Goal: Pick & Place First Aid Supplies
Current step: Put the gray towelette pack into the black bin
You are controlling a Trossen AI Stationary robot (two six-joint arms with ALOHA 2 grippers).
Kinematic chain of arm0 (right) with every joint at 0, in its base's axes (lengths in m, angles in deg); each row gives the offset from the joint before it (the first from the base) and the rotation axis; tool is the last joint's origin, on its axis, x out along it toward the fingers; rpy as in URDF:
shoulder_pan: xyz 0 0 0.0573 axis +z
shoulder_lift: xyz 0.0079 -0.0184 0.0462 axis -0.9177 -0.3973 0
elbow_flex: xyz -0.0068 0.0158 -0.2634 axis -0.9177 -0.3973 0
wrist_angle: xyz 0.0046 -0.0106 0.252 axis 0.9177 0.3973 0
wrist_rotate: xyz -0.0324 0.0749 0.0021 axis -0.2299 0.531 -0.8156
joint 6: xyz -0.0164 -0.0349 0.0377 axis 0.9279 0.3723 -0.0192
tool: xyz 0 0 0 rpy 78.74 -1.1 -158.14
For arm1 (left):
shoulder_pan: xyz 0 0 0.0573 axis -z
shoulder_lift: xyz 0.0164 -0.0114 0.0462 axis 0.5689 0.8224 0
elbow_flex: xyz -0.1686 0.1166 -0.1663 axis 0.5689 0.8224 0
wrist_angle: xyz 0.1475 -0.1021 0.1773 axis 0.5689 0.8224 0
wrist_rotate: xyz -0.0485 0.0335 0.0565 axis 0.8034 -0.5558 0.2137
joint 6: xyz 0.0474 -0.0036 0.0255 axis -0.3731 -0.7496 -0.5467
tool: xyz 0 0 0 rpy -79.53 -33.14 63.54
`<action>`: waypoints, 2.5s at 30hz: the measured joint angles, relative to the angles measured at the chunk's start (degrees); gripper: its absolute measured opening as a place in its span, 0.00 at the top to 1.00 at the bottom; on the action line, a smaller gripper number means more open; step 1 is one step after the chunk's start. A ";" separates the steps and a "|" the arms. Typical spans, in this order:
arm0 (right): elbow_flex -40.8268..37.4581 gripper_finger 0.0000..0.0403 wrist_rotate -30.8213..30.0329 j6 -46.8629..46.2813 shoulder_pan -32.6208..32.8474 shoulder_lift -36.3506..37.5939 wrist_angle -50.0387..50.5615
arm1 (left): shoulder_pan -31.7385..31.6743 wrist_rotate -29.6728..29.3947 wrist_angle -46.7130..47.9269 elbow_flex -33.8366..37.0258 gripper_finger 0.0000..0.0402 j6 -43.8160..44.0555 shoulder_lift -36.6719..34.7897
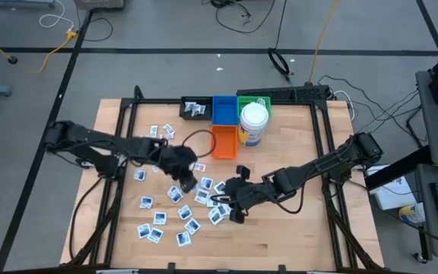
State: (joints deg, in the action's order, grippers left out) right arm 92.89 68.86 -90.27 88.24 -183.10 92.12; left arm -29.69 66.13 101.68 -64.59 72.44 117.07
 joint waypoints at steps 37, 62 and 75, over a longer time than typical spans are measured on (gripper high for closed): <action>0.00 0.60 0.00 14.66 -0.65 0.00 -6.16 | -41.58 1.63 36.63 -4.21 1.00 -30.06 -0.02; 0.07 0.61 -0.09 21.30 -3.26 5.08 4.61 | -53.79 -2.89 42.99 -37.35 1.00 -42.99 29.88; 0.04 0.62 -0.10 23.39 -5.50 7.40 14.95 | -54.98 -3.79 50.31 -62.28 1.00 -44.08 46.21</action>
State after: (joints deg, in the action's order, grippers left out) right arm 92.93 68.76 -66.88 82.74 -175.70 107.08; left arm -84.67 62.35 152.00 -126.87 28.37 163.28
